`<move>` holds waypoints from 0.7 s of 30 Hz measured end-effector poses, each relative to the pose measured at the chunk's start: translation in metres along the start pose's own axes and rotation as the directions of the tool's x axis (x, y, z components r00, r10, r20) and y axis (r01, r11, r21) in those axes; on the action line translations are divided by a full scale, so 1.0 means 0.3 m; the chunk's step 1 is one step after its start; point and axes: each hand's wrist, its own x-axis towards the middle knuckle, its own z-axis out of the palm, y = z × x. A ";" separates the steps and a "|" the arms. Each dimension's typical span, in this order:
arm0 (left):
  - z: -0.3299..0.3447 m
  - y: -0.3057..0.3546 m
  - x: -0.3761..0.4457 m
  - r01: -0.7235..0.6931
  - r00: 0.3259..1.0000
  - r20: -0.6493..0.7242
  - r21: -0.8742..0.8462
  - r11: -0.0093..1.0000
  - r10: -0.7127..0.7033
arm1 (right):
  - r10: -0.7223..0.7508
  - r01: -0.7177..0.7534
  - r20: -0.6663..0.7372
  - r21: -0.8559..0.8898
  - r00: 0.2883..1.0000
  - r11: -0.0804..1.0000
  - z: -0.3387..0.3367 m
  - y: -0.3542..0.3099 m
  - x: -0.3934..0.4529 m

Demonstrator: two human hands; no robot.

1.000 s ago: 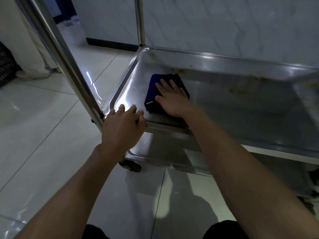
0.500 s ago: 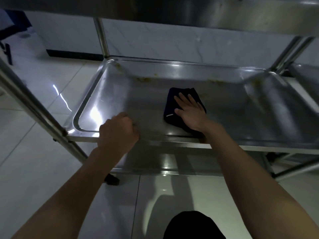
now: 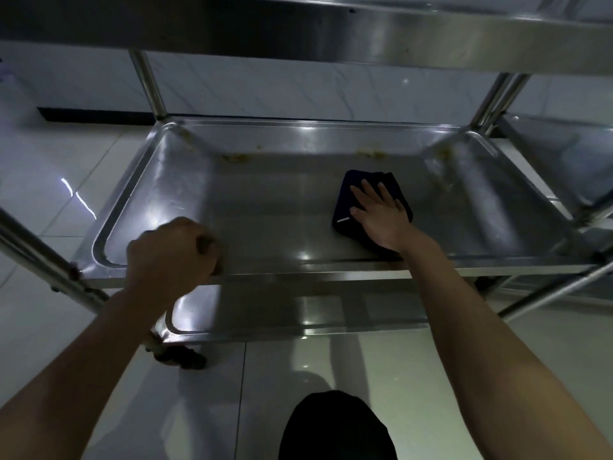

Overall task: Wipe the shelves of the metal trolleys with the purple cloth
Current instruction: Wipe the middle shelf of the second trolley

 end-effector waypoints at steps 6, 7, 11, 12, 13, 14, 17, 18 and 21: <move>-0.018 -0.178 0.083 0.036 0.953 0.298 0.053 0.998 -0.050 | 0.013 -0.014 -0.033 -0.005 0.999 1.000 0.016 -0.021 0.027; -0.020 -0.174 0.073 0.012 0.952 0.303 0.093 0.996 -0.040 | 0.017 -0.017 -0.025 -0.004 1.000 1.000 0.020 -0.037 0.035; -0.015 -0.170 0.048 0.065 0.961 0.260 0.099 0.993 -0.089 | -0.022 0.022 0.007 0.000 1.000 1.000 0.062 -0.173 0.073; -0.014 -0.177 0.052 0.076 0.961 0.261 0.086 0.993 -0.096 | -0.045 0.045 0.012 0.000 0.999 0.999 0.078 -0.228 0.087; -0.012 -0.186 0.056 0.075 0.959 0.268 0.077 0.994 -0.093 | -0.073 0.073 0.019 -0.005 0.997 0.997 0.096 -0.287 0.102; -0.012 -0.196 0.059 0.064 0.958 0.274 0.068 0.996 -0.080 | -0.105 0.105 0.026 -0.009 0.994 0.994 0.114 -0.351 0.119; -0.019 -0.225 0.050 0.018 0.961 0.276 0.044 0.999 -0.030 | -0.212 0.211 0.060 0.021 0.975 0.977 0.164 -0.562 0.176; -0.021 -0.236 0.041 -0.002 0.961 0.276 0.044 0.999 -0.010 | -0.246 0.244 0.072 0.030 0.967 0.969 0.180 -0.635 0.198; -0.029 -0.265 0.020 -0.043 0.953 0.302 0.034 0.999 0.031 | -0.319 0.316 0.115 0.038 0.941 0.948 0.232 -0.838 0.257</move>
